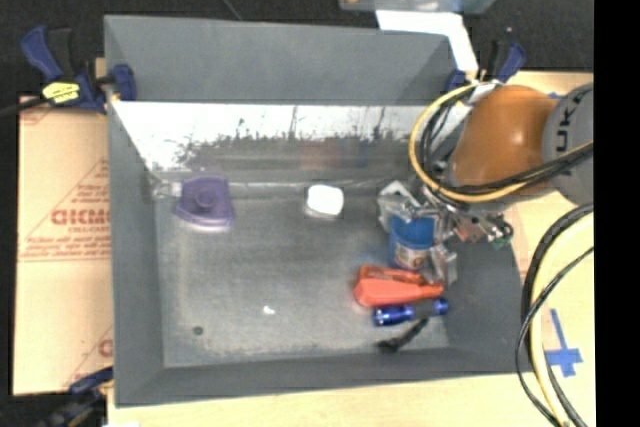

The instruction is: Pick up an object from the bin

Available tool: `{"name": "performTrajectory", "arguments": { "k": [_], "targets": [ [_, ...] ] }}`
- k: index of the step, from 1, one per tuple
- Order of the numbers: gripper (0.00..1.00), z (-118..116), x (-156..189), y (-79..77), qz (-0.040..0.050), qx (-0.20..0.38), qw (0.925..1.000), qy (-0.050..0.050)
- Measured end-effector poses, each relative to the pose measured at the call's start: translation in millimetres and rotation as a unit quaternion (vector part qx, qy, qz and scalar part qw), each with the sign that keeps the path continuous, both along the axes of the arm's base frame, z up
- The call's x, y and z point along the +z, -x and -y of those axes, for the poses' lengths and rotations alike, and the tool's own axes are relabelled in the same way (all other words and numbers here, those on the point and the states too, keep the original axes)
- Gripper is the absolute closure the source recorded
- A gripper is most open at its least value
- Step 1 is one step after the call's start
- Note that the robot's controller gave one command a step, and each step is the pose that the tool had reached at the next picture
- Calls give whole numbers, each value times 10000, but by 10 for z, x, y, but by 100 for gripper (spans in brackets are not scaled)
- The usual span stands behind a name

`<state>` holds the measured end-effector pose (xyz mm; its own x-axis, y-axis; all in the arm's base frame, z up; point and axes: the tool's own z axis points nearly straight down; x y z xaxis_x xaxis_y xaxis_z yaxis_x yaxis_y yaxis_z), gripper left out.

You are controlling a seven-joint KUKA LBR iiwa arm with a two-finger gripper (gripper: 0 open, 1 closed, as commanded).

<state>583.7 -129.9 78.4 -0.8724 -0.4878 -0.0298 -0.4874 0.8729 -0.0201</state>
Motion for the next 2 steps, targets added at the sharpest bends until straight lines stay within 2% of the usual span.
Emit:
{"name": "performTrajectory", "arguments": {
  "k": [1,2],
  "targets": [
    [100,-82,-33,-627,-112,-1829,9830,-89],
    [100,-82,-32,-627,-111,-1830,9830,-90]
  ]
}}
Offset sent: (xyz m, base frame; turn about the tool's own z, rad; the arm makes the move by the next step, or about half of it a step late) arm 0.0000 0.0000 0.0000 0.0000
